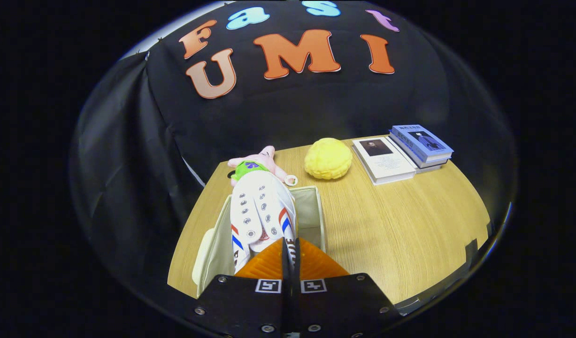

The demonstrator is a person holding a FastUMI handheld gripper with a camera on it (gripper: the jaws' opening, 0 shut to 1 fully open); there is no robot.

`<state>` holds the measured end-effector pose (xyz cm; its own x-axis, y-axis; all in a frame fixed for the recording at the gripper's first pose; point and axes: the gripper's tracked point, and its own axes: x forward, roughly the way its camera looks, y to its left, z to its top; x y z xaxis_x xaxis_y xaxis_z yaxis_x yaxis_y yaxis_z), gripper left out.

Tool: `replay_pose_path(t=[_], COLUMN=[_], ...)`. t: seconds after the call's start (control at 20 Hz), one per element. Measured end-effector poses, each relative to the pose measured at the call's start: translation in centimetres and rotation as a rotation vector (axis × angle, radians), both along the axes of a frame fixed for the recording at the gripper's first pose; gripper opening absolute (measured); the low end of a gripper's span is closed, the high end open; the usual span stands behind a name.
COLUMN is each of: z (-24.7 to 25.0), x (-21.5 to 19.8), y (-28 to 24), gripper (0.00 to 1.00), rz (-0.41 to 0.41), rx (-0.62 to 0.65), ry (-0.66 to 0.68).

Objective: Open the storage box then place both shoes into the box .Put the left shoe in first, then the right shoe, with the right side of both shoes facing outward in a uniform manner.

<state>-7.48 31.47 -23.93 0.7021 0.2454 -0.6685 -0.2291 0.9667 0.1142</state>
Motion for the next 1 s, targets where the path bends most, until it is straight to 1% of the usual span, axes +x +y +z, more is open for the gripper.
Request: replay_pose_path(t=[0.3,0.45,0.55,0.6,0.65,0.75,0.85,0.9,1.0], z=[-3.7,-4.6,-4.4,-3.5,-2.2,-0.8,-0.2,0.1,0.9], x=[-0.9,-1.2,-1.3,-1.3,-1.0,-0.5,0.0,0.4,1.1], y=[-1.4,-1.8,-0.9,-0.4,-0.2,-0.1,-0.8,-1.3,-1.9], gripper=[0.01,0.01,0.05,0.19,0.24,0.40,0.80,0.97,0.99], rz=[-0.050,-0.065,-0.053,-0.046,-0.039,-0.004,0.008,0.008,0.007], rx=[-0.073,-0.092,-0.078,-0.060,-0.053,-0.064,-0.086,-0.094,-0.095], ry=[0.046,0.073,0.084,0.059,0.026,-0.013,-0.033,-0.037,-0.050])
